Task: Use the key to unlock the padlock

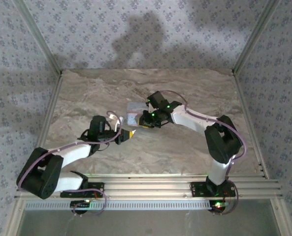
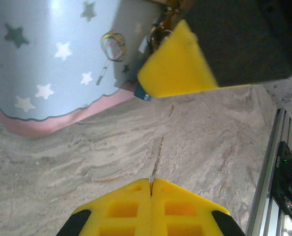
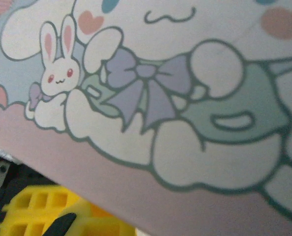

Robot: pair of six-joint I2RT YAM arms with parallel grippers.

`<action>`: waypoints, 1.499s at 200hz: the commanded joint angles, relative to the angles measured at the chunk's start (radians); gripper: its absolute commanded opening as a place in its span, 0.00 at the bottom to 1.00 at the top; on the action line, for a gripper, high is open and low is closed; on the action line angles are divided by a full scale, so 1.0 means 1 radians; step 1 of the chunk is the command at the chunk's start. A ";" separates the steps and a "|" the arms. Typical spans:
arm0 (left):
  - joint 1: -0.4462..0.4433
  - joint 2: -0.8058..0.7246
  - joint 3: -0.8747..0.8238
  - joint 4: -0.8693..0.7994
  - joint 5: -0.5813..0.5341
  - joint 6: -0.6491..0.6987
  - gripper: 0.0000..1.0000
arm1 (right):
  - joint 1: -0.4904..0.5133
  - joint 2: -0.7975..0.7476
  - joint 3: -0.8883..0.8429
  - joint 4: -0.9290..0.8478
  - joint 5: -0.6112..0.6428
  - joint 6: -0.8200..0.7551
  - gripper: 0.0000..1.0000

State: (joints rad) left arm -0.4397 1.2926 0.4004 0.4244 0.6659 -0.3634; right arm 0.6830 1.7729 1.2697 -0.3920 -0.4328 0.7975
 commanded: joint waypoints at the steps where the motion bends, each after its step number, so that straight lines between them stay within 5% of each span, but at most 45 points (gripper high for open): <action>1: -0.002 0.028 -0.026 0.132 0.029 0.010 0.00 | -0.022 -0.067 -0.001 0.034 -0.102 0.008 0.00; 155: -0.031 0.179 -0.035 0.465 -0.002 -0.026 0.00 | -0.063 -0.086 -0.021 0.058 -0.207 0.063 0.00; 300: -0.078 0.087 -0.087 0.470 -0.145 0.025 0.00 | -0.065 -0.062 -0.012 0.070 -0.202 0.086 0.00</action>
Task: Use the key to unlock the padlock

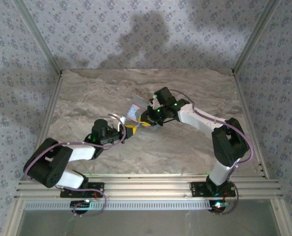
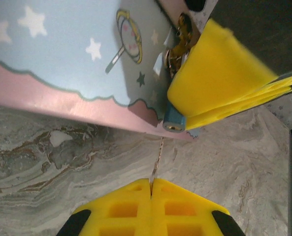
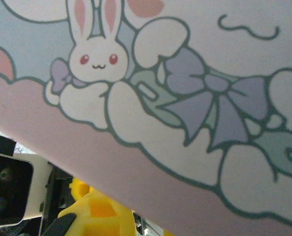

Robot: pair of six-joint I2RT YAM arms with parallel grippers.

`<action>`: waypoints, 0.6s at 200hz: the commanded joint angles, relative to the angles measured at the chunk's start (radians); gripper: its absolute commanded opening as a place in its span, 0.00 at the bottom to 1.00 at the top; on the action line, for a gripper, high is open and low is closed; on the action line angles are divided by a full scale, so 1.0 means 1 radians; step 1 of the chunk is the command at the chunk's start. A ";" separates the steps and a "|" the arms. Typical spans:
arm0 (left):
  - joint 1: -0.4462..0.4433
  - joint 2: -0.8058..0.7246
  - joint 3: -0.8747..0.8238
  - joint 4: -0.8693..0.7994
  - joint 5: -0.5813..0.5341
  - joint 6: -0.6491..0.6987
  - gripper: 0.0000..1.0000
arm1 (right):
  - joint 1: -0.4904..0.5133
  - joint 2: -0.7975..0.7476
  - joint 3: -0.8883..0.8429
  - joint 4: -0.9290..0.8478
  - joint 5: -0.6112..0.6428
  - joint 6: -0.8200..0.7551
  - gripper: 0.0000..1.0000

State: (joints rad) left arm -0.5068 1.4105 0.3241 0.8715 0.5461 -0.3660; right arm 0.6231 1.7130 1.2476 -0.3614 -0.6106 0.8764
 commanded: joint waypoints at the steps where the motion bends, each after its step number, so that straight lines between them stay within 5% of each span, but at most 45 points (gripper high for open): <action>1: -0.011 -0.031 -0.011 0.022 -0.026 0.028 0.00 | -0.005 -0.002 0.009 0.039 -0.025 0.008 0.00; 120: -0.043 -0.074 -0.014 -0.019 -0.103 0.067 0.00 | 0.003 0.002 0.018 0.044 -0.021 0.021 0.00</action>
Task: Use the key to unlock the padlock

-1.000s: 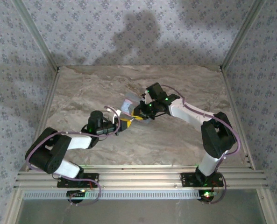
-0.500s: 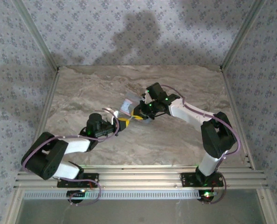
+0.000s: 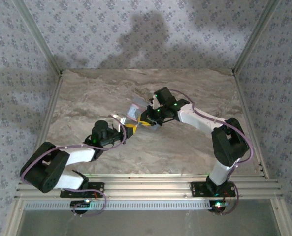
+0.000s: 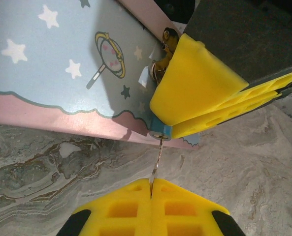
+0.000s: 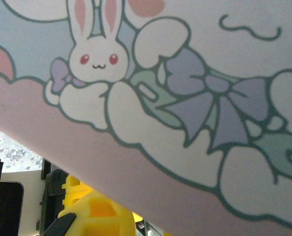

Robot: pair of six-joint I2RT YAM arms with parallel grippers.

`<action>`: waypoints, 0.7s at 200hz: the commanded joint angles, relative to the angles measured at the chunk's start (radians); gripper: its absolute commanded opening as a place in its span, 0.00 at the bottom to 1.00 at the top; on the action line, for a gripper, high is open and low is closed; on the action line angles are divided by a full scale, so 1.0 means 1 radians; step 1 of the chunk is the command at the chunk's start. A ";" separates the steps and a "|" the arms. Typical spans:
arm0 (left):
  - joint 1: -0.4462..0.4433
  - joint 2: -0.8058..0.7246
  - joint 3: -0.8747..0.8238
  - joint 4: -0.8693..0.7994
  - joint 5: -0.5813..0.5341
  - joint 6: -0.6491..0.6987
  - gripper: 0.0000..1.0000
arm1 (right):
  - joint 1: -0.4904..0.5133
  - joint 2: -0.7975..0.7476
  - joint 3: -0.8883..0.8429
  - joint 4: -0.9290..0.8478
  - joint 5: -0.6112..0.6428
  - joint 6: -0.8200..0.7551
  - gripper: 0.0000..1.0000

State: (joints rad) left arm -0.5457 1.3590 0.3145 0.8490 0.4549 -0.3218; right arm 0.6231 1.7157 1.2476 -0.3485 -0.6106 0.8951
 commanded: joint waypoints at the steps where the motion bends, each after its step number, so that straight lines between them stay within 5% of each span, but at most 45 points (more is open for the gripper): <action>1: -0.005 -0.022 -0.005 0.004 -0.012 0.023 0.00 | 0.002 -0.001 0.018 0.032 -0.021 0.003 0.00; 140: -0.019 0.026 0.018 0.025 -0.001 0.012 0.00 | 0.013 0.008 0.029 0.034 -0.020 0.006 0.00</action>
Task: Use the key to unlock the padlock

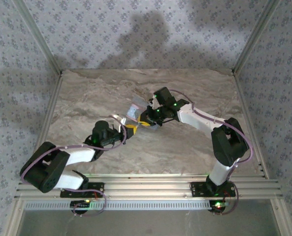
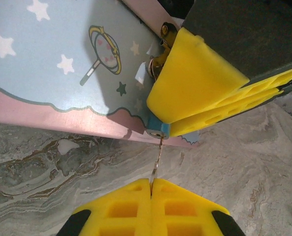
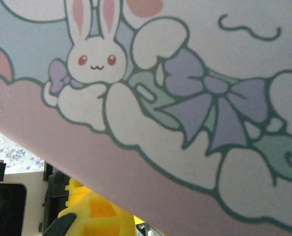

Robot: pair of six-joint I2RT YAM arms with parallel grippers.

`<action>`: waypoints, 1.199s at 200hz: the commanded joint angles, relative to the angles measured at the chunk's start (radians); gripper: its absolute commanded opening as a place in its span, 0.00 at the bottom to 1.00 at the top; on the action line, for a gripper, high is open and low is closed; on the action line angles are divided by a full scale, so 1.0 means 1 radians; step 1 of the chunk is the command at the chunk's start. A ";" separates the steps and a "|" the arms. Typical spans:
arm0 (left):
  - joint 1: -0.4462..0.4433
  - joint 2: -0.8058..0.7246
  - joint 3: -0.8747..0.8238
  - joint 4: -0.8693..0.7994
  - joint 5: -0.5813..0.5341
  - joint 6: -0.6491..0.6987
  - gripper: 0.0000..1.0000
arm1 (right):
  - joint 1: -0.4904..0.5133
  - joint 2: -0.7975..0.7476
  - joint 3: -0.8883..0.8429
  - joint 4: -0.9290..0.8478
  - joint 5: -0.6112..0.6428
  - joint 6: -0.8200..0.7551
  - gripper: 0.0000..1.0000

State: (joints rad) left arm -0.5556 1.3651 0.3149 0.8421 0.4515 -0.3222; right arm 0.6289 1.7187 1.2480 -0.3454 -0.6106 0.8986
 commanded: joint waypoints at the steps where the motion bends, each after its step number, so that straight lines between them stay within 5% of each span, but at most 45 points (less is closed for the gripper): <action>1: -0.009 0.020 0.018 0.032 0.002 0.012 0.00 | 0.008 0.005 0.029 0.031 -0.020 0.002 0.00; 240: -0.008 0.019 0.023 0.056 -0.037 -0.025 0.00 | 0.002 -0.009 0.013 0.045 -0.032 0.001 0.00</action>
State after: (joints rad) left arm -0.5587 1.3670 0.3149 0.8444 0.4175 -0.3340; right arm 0.6281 1.7203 1.2480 -0.3370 -0.6106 0.8989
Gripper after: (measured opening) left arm 0.058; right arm 0.105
